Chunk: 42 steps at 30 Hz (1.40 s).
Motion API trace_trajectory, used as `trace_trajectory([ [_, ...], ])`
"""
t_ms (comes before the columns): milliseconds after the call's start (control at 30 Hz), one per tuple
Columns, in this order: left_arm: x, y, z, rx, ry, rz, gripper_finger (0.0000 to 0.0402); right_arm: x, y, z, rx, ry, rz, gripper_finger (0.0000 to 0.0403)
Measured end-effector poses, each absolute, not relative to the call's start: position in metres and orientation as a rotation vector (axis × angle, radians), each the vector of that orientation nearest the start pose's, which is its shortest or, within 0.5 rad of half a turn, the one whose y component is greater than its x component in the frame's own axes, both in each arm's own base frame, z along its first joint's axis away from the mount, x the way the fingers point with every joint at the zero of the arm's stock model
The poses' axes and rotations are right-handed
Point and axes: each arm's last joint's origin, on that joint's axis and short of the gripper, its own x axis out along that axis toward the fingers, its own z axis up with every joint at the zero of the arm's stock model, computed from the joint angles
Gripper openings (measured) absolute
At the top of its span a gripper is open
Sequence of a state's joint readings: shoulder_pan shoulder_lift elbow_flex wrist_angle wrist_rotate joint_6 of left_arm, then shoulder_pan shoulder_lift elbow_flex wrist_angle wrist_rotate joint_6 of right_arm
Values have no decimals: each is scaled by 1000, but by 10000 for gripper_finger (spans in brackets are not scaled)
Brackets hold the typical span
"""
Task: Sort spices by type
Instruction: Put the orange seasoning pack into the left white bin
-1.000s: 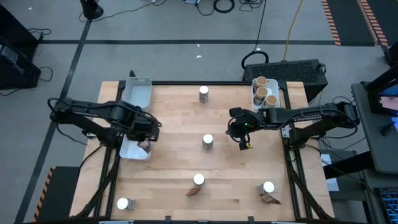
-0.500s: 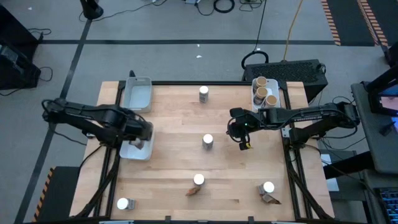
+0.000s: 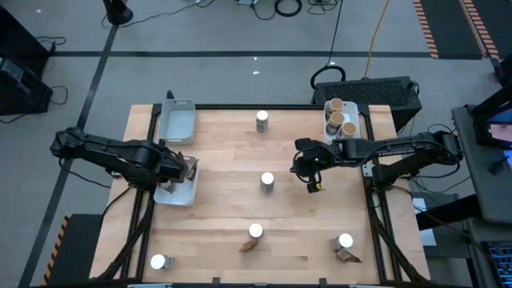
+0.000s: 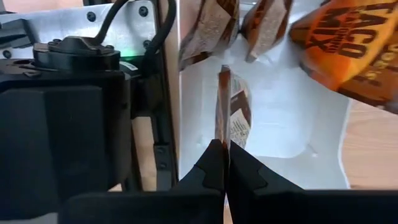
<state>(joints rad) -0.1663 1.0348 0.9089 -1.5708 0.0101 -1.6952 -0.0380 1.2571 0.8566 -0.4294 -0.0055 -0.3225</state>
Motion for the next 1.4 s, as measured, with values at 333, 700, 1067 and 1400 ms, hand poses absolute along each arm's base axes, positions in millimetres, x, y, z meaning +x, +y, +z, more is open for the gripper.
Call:
trace_trajectory([
  [333,117,-20,250,-1072,1350,1312,4,253,-9,244,-290,819,104,0],
  [700,118,-20,233,-1069,1347,1318,4,253,-9,243,-290,820,104,0],
  [1067,118,-20,232,-1071,1345,1316,49,254,-9,244,-298,811,106,0],
  [1400,118,-20,233,-1069,1343,1309,130,254,-9,244,-298,808,105,0],
])
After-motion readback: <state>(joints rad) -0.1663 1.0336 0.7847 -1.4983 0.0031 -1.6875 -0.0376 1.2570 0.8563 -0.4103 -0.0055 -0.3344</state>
